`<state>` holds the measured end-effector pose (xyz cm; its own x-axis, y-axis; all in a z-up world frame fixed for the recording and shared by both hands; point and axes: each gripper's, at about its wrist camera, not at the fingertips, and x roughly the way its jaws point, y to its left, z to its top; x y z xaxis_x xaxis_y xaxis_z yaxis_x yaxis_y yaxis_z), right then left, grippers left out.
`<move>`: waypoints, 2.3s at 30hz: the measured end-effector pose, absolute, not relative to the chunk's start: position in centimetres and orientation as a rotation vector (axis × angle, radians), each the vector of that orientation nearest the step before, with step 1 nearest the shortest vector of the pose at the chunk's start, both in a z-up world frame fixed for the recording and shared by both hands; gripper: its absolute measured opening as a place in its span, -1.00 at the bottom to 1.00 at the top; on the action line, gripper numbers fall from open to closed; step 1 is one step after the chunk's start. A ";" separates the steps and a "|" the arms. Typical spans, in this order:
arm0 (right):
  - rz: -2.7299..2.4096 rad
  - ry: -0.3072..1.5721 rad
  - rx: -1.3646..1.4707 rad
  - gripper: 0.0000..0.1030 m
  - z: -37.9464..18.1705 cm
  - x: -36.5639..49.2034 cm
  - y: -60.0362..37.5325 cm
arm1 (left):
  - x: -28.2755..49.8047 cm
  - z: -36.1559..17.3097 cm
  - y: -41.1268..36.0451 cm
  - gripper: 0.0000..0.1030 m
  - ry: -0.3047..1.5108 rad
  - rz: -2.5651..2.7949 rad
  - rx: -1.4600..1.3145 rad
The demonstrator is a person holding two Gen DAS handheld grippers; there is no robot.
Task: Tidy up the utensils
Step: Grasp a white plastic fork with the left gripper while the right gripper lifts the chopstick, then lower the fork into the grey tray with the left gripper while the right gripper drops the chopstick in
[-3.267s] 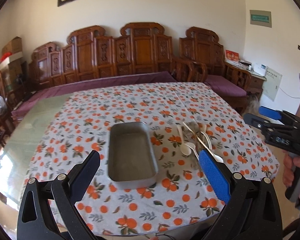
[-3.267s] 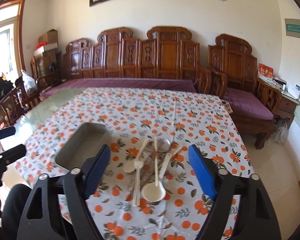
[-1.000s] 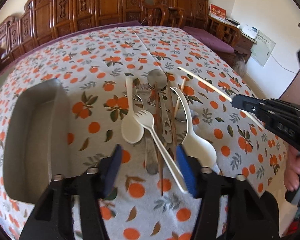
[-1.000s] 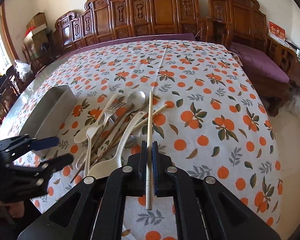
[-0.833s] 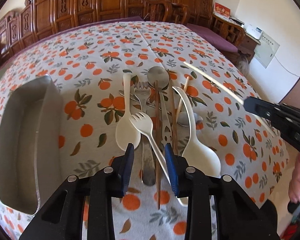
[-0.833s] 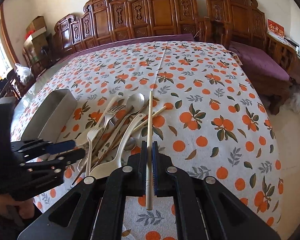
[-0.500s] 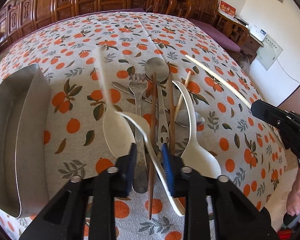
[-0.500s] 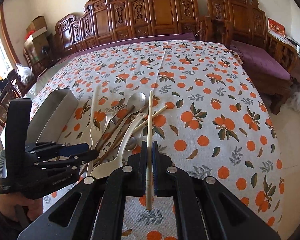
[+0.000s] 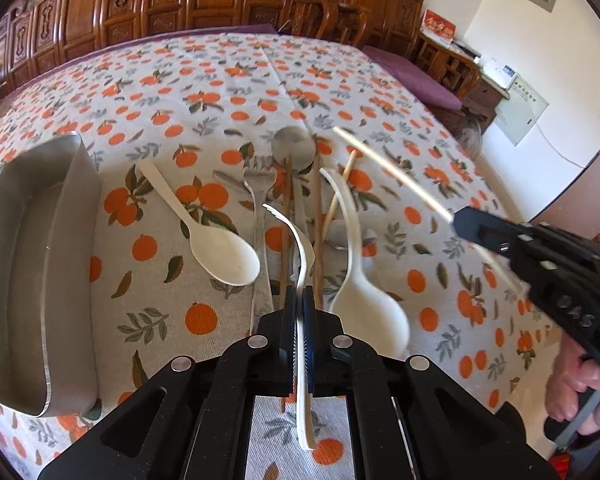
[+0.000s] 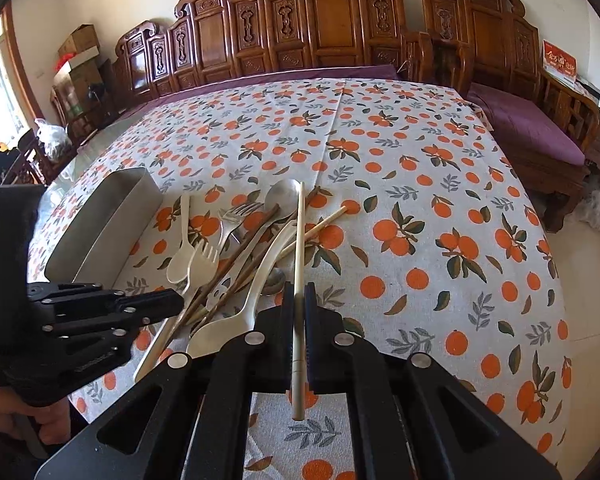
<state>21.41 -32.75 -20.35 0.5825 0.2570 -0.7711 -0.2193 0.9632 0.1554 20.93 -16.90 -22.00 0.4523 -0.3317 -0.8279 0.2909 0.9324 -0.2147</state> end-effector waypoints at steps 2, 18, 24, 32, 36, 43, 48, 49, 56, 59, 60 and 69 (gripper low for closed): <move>0.284 0.904 0.047 -0.88 -20.2 21.4 -32.5 | 20.5 -21.2 -16.6 -0.96 1.015 -0.391 -0.044; 0.373 0.848 -0.020 -0.88 -17.1 20.2 -27.1 | 21.2 -15.0 -6.4 -0.96 0.911 -0.295 -0.049; 0.402 0.832 -0.032 -0.88 -16.0 19.9 -24.6 | 22.4 -15.2 -2.7 -0.96 0.915 -0.232 -0.040; 0.440 0.822 -0.024 -0.88 -15.3 19.5 -21.7 | 24.2 -17.4 0.4 -0.96 0.955 -0.156 -0.009; 0.452 0.832 -0.022 -0.88 -15.4 19.3 -20.3 | 24.6 -18.3 0.8 -0.96 0.974 -0.144 0.010; 0.465 0.838 -0.035 -0.88 -15.4 19.2 -17.8 | 25.0 -19.5 2.0 -0.95 1.011 -0.124 0.015; 0.476 0.848 -0.049 -0.88 -15.5 19.4 -15.8 | 24.5 -18.9 3.4 -0.93 1.003 -0.124 -0.006; 0.479 0.850 -0.051 -0.88 -15.6 19.5 -15.3 | 24.3 -18.7 3.8 -0.92 0.998 -0.125 -0.013; 0.499 0.871 -0.055 -0.88 -16.4 20.6 -11.4 | 22.8 -16.3 5.9 -0.92 0.952 -0.123 -0.010; 0.501 0.887 -0.063 -0.88 -17.0 21.3 -9.6 | 22.1 -15.4 6.9 -0.91 0.932 -0.118 -0.012; 0.497 0.895 -0.069 -0.88 -17.2 21.6 -8.9 | 21.8 -15.0 7.3 -0.91 0.925 -0.117 -0.013; 0.418 0.951 -0.129 -0.88 -19.5 23.8 -5.2 | 20.2 -13.2 9.0 -0.88 0.883 -0.109 0.001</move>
